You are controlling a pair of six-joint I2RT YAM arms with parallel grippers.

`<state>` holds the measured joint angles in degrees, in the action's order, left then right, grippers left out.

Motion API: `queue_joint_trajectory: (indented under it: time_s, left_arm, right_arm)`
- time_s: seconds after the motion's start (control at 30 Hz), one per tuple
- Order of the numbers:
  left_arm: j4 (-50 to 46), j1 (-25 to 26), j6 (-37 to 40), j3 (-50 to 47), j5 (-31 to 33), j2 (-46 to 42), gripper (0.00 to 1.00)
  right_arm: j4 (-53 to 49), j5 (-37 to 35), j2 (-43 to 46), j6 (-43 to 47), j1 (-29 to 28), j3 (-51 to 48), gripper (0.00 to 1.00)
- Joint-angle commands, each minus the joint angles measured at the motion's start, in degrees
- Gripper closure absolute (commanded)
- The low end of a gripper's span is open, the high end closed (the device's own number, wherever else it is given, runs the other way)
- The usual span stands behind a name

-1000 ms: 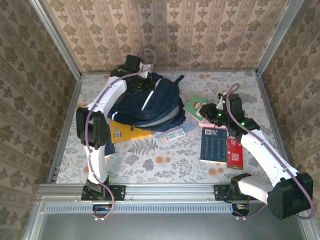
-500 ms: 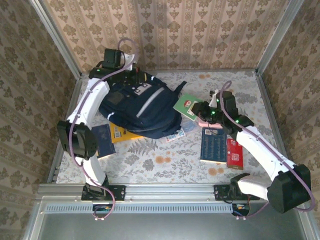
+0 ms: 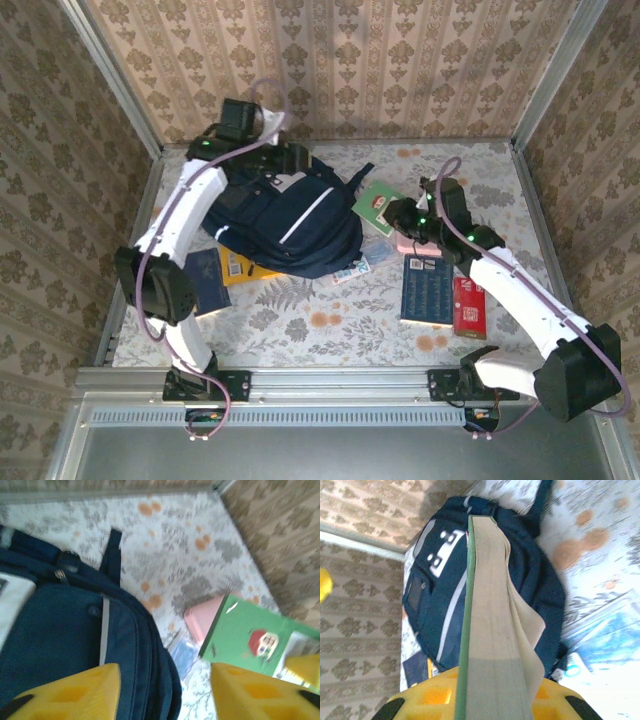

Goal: Pack books, pencil case, and school supplies into a backpack

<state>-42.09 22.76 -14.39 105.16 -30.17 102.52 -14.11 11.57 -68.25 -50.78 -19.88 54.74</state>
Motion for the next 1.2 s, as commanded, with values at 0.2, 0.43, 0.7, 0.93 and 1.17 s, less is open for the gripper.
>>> queue_joint_trajectory:
  time_s: [0.2,0.43,0.7,0.93,1.17]
  left_arm:
    - [-10.41,5.17,9.46,1.75,12.18,13.67,0.38]
    - [-9.65,5.71,9.58,2.04,12.74,17.31,0.4]
    - [-4.59,6.33,6.89,-2.16,3.26,17.8,0.84]
    - [-1.56,3.86,4.43,-4.21,-0.49,15.28,1.0]
    - [3.29,-2.42,-0.59,-6.18,-3.99,6.8,1.0]
  right_arm:
    - [0.62,0.32,1.36,0.82,1.7,-3.35,1.0]
    - [1.75,2.13,1.29,0.79,2.27,-5.0,1.0]
    - [4.2,3.93,-1.07,-0.27,2.57,-6.32,1.0]
    - [6.4,7.87,-4.57,-0.65,2.57,-4.44,1.0]
    - [11.12,11.15,-9.61,-3.76,2.53,-2.51,1.0]
